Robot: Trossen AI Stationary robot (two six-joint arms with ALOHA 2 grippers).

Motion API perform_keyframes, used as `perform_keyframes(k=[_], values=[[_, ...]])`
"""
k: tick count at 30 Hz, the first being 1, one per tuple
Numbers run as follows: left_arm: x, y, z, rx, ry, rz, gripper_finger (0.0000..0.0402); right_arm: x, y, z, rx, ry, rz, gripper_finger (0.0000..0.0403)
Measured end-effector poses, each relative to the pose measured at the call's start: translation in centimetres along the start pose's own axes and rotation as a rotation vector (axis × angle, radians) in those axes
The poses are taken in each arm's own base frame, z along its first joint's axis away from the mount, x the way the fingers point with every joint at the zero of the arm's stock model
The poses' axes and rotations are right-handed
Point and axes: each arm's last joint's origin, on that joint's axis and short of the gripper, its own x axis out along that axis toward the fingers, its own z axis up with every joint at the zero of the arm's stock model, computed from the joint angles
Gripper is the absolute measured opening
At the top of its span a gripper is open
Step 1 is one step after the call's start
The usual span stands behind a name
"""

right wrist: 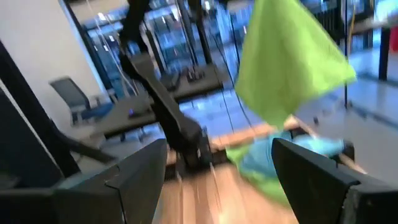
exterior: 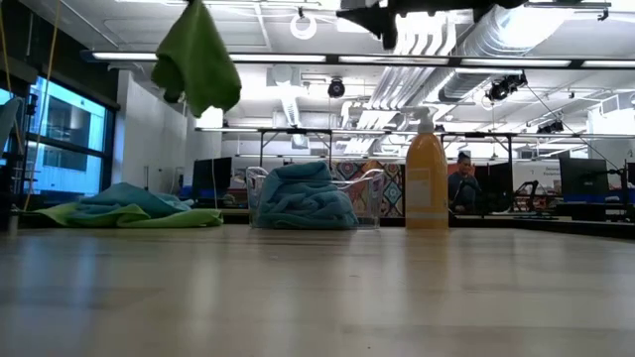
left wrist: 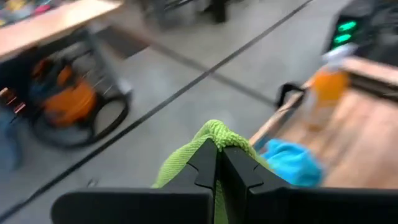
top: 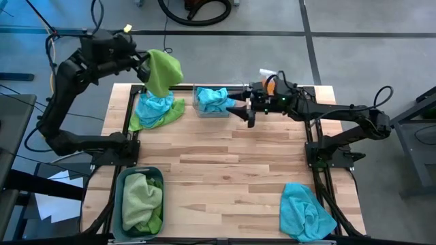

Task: Sort microfiber towel by color & place in baskets
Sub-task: Put the green microfiber towel into the blue bin

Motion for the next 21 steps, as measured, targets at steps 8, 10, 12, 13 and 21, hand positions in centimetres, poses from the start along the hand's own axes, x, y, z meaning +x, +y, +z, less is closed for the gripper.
perform_keyframes(k=[8,10,12,13,21], values=[[1.1,-3.4,1.0,0.075,-0.077,-0.294,0.0,0.0,0.3,1.2,-0.068,-0.071,0.02,0.0287],[1.4,-4.3,1.1,0.092,-0.081,-0.358,0.0,0.0,0.4,1.6,-0.085,-0.07,0.018,0.0287],[1.6,-5.2,1.2,0.101,-0.075,-0.419,0.0,0.0,0.5,1.7,-0.103,-0.062,0.008,0.0287],[1.6,-5.6,1.2,0.096,-0.071,-0.445,0.0,0.0,0.5,1.8,-0.109,-0.063,0.002,0.0287],[-0.3,-8.7,0.3,0.011,0.043,-0.666,0.0,0.0,0.4,1.7,-0.075,-0.041,-0.005,0.0287]])
